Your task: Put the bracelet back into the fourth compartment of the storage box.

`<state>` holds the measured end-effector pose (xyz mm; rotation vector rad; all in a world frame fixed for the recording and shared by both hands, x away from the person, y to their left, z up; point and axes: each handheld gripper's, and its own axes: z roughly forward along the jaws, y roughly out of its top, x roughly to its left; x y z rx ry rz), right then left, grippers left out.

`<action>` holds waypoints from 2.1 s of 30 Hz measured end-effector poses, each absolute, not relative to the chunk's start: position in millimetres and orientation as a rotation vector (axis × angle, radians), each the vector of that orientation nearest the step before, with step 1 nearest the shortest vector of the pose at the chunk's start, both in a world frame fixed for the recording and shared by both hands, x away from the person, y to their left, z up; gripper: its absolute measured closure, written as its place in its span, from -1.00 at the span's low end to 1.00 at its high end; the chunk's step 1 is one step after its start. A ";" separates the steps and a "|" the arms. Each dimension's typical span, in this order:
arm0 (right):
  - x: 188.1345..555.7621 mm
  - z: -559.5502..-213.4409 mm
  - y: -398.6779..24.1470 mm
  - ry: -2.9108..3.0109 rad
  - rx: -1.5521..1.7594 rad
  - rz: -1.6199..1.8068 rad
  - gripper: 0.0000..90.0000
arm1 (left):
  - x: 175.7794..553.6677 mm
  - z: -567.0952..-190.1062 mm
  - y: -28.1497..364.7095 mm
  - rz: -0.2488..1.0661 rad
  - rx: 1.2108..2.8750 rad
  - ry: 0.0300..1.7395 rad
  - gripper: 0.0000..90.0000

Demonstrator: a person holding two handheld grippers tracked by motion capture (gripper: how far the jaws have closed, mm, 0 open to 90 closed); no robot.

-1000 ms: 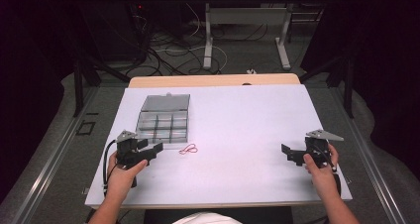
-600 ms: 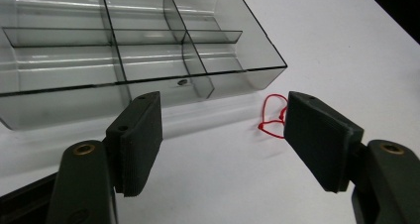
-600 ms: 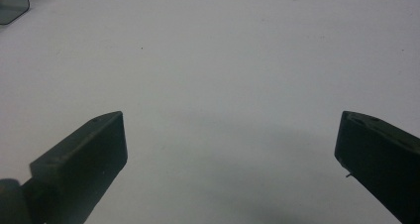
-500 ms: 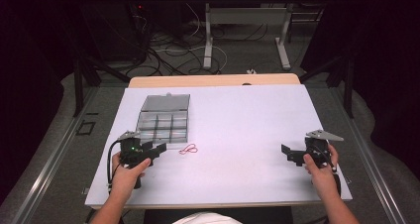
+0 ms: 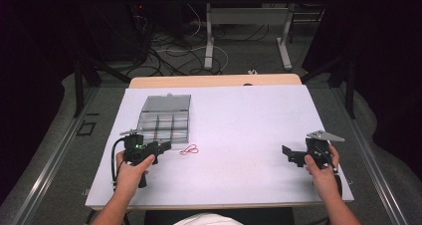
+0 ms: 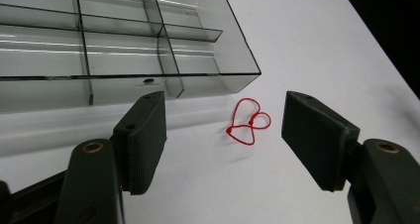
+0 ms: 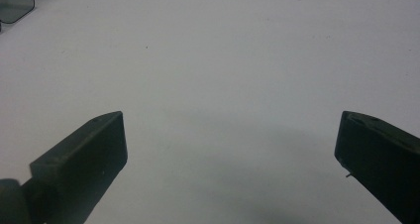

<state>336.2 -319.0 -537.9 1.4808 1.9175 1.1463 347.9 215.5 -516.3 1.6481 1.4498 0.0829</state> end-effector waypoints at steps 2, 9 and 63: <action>336.1 -537.7 -318.8 1.918 1.482 1.148 -1.00 | 348.6 -513.7 215.7 0.069 1.647 1.458 -0.25; 335.5 -537.1 -318.1 1.918 1.477 1.153 -1.00 | 352.2 -509.6 213.8 0.030 1.604 1.495 -0.17; 335.5 -537.3 -318.5 1.939 1.468 1.152 -1.00 | 372.4 -528.5 173.2 -0.067 1.719 1.586 0.21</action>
